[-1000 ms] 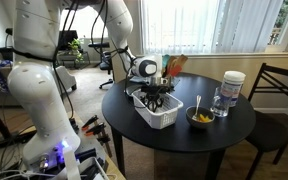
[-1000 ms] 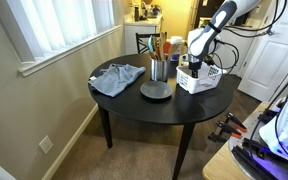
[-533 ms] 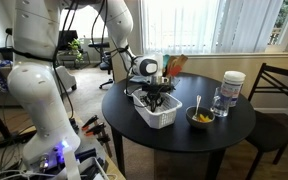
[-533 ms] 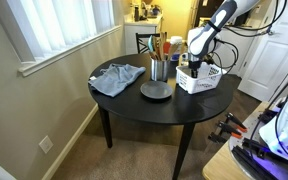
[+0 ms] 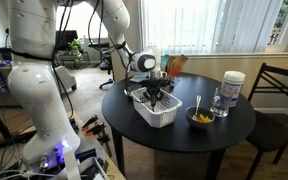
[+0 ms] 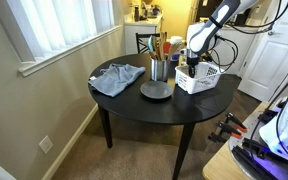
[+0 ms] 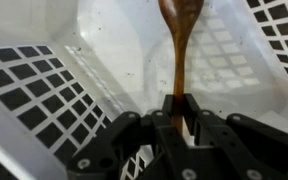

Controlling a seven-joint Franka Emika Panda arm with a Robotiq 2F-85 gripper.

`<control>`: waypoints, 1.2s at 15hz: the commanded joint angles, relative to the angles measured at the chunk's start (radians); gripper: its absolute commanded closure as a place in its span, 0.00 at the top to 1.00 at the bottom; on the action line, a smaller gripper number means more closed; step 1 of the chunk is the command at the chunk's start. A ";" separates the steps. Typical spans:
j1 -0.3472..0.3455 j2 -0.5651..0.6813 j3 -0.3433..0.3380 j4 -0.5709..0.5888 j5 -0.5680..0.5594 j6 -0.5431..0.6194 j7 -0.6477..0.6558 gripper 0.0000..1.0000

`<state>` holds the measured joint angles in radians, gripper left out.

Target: Remove the wooden spoon from the basket and put it in the spoon holder.

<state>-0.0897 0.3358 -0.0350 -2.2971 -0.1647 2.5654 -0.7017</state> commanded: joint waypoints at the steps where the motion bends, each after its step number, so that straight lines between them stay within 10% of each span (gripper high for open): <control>1: 0.012 -0.125 0.010 -0.086 -0.048 0.031 0.038 0.06; 18: 0.072 -0.334 0.022 -0.129 -0.165 -0.052 0.157 0.06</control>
<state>-0.0318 0.0552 -0.0139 -2.3961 -0.2413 2.5472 -0.6399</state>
